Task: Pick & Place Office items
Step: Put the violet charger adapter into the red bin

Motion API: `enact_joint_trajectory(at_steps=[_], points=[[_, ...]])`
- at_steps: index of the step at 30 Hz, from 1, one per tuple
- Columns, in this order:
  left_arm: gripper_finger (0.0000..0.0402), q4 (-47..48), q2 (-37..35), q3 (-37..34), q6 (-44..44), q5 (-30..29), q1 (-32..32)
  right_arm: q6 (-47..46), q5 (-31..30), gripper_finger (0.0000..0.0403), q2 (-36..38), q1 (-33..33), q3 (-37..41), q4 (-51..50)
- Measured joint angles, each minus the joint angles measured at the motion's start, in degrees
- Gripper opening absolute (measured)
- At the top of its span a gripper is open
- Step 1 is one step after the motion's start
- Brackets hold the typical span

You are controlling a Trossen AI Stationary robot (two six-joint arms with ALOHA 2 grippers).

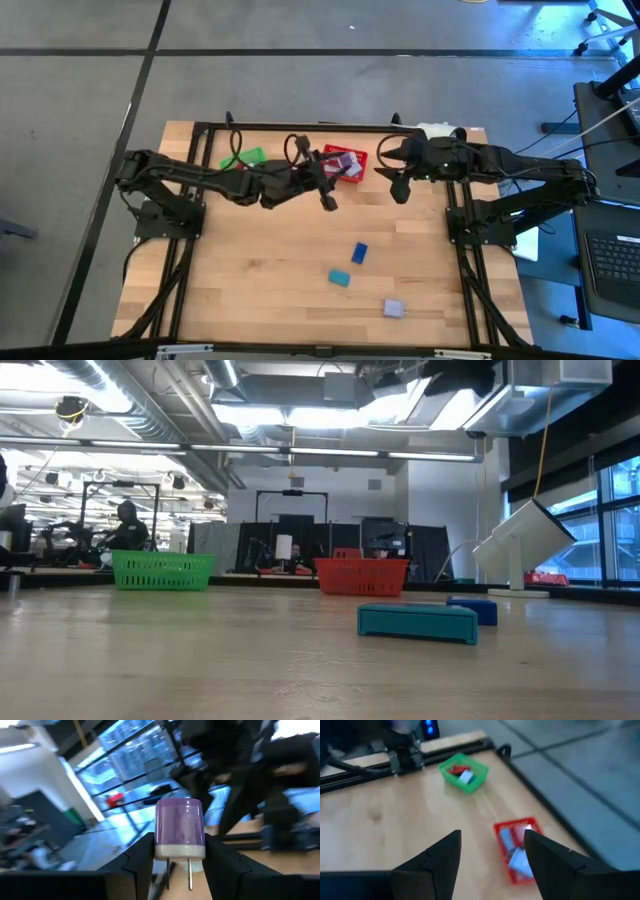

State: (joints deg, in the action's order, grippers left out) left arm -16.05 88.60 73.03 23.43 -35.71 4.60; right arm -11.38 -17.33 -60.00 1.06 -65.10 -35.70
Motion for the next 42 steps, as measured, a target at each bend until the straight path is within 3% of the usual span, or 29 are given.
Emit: enact_joint_trajectory(at_steps=[4, 8, 11, 17, 23, 29, 38, 42], points=[[0.0140, -0.01, 0.00, 0.00, 4.02, -3.77, -1.44, 3.59, -0.71, 0.0219, 0.08, 0.57, 0.00, 3.87], [0.0141, 0.00, 0.00, 0.00, 4.38, -3.34, -2.81, 3.71, 0.80, 0.0219, 0.08, 2.30, 0.00, 7.95], [0.0141, 0.02, 0.00, 0.00, 5.06, -3.57, -3.55, 2.16, 4.26, 0.0220, 0.08, 4.44, 0.00, 10.08], [0.0141, 0.02, 0.00, 0.00, 9.17, -3.73, -4.69, -0.88, 16.94, 0.0220, 0.08, 8.32, 0.00, 10.82], [0.0141, 0.02, 0.00, 0.00, 11.42, -3.71, -5.18, -1.68, 18.39, 0.0221, 0.08, 9.63, 0.00, 14.88], [0.0141, 0.02, 0.00, 0.00, 11.43, -3.71, -5.16, -1.91, 18.39, 0.0253, 0.08, 10.83, -0.02, 17.05], [0.0141, 0.74, 0.02, 0.00, 15.02, -3.66, -5.22, -10.09, 18.37, 0.0291, -0.59, 13.85, -0.04, 23.64], [0.0141, 0.74, 0.02, 0.00, 15.72, -1.11, -6.19, -15.60, 22.16, 0.0322, -2.94, 15.03, -0.07, 25.18]])
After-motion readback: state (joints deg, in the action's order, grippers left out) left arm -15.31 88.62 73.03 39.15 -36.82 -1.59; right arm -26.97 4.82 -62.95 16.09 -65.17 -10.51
